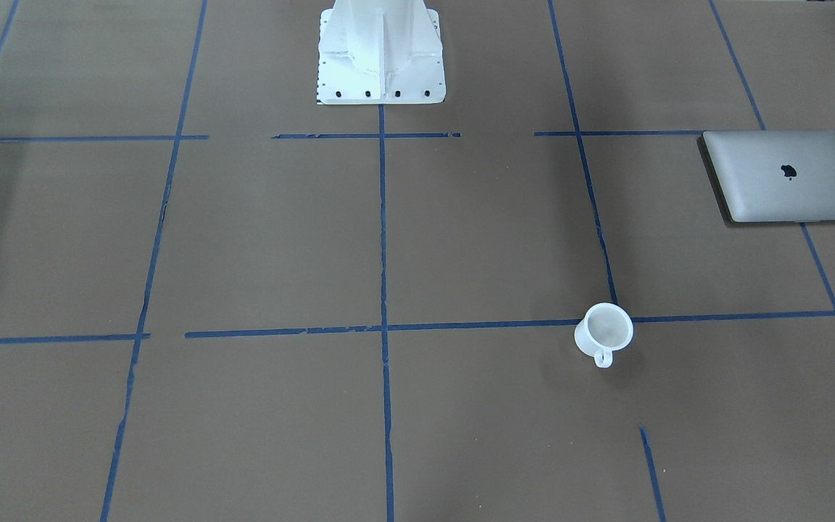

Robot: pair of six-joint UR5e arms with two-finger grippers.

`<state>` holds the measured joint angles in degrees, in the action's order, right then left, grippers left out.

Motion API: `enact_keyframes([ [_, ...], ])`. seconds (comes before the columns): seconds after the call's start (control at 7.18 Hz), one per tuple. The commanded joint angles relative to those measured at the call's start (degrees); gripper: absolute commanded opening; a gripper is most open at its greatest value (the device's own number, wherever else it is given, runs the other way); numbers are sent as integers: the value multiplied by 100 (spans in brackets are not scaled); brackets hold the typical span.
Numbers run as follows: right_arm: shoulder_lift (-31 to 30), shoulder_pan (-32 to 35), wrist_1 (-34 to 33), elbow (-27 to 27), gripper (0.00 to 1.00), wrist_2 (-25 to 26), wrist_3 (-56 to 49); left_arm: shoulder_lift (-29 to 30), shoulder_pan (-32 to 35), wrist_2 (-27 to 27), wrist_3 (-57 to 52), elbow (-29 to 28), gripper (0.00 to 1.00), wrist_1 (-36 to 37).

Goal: Place cup on laptop

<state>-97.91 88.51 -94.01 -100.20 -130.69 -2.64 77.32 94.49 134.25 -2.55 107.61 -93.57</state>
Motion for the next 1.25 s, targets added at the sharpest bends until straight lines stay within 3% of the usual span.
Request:
enact_keyframes([
  [0.0,0,0,-3,0,100,0,0,-15,-1,48,0,15,100,-12],
  [0.42,0,0,-3,0,100,0,0,-15,-54,22,9,-133,100,6],
  [0.56,0,0,-3,9,100,0,0,-15,-54,248,9,-361,100,-47],
  [0.7,-9,0,-3,0,100,8,0,29,-219,746,78,-476,100,-552],
  [0.84,0,0,-3,0,100,0,0,125,-673,917,914,-530,100,-775],
  [1.11,0,0,-3,0,100,0,0,1368,-1694,857,2271,-582,100,-918],
])
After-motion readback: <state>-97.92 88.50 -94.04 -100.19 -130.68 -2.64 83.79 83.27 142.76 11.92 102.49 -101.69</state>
